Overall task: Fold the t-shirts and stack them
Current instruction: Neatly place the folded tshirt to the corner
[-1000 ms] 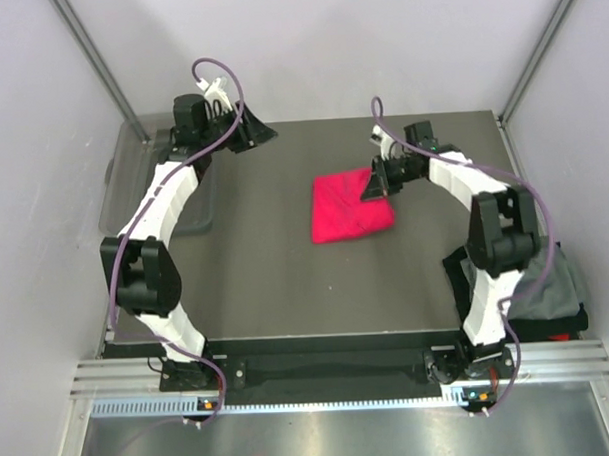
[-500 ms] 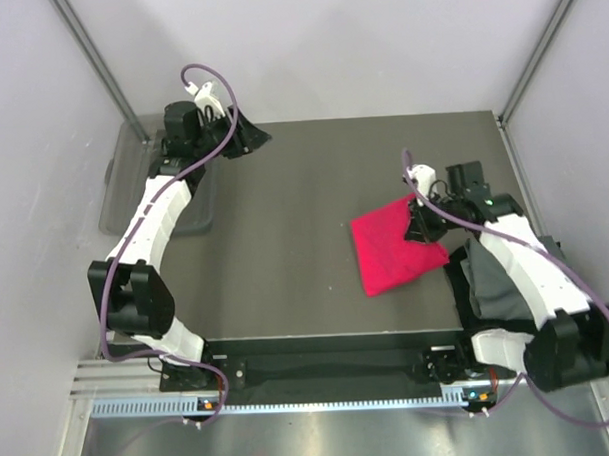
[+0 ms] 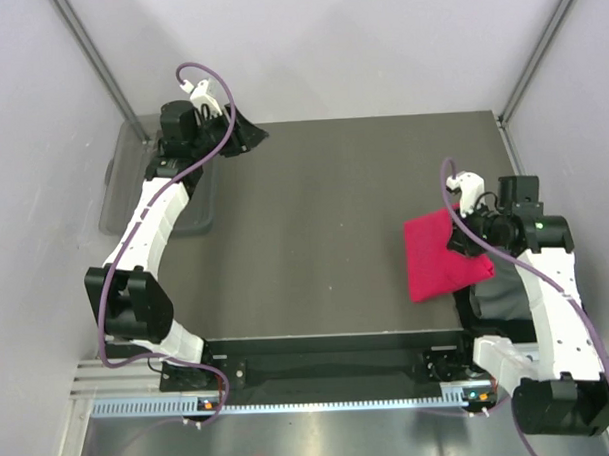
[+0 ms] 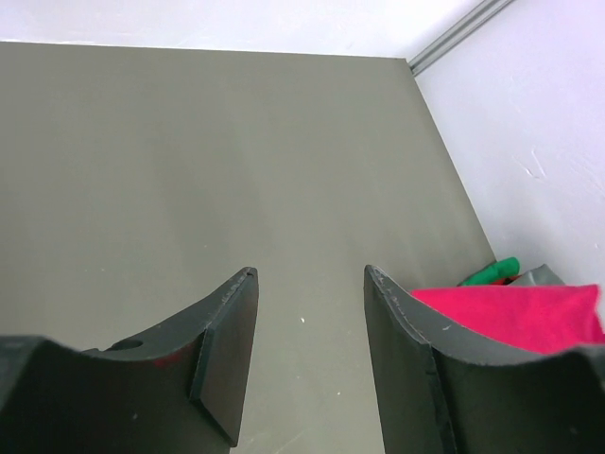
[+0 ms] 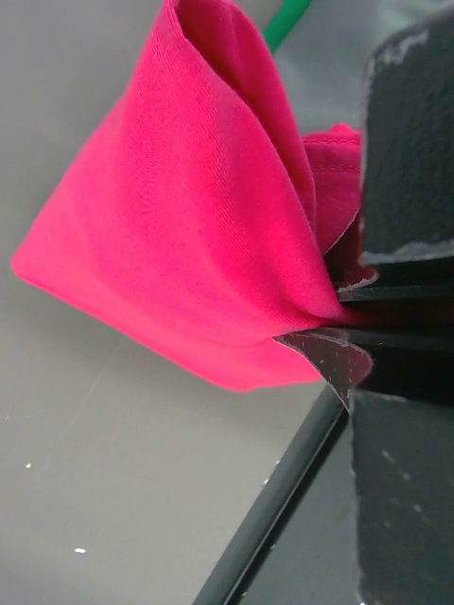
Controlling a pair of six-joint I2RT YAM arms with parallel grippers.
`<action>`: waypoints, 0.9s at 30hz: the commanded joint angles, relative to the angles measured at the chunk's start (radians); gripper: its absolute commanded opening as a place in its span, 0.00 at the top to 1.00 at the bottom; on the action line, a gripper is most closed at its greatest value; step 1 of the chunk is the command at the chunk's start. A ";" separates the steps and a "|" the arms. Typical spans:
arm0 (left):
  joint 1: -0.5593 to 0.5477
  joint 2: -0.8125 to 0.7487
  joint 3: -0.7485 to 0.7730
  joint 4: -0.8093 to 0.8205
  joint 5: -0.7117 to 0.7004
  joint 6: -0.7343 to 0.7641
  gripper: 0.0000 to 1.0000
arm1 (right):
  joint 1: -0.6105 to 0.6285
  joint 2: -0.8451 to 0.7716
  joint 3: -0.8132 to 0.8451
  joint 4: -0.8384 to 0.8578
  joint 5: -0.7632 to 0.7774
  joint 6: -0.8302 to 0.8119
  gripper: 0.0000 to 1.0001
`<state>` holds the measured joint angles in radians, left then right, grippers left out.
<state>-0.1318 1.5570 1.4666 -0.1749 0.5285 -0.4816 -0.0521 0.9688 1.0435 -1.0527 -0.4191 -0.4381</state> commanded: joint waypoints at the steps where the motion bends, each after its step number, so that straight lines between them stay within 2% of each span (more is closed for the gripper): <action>1: 0.008 -0.057 0.005 0.032 -0.018 0.024 0.46 | -0.041 -0.064 0.079 -0.127 0.005 -0.077 1.00; 8: 0.009 -0.040 0.000 0.049 -0.016 0.006 0.47 | -0.110 -0.160 0.096 -0.237 0.034 -0.111 1.00; 13: 0.009 -0.040 -0.006 0.055 -0.010 -0.006 0.47 | -0.172 -0.212 0.142 -0.207 0.106 -0.079 1.00; 19: 0.009 -0.052 -0.028 0.068 -0.002 -0.017 0.47 | -0.224 -0.205 0.154 -0.196 0.129 -0.057 1.00; 27: 0.009 -0.057 -0.041 0.084 0.013 -0.037 0.47 | -0.310 -0.205 0.178 -0.233 0.158 -0.112 1.00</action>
<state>-0.1268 1.5528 1.4349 -0.1577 0.5224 -0.5041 -0.3264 0.7738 1.1671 -1.2915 -0.2832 -0.5213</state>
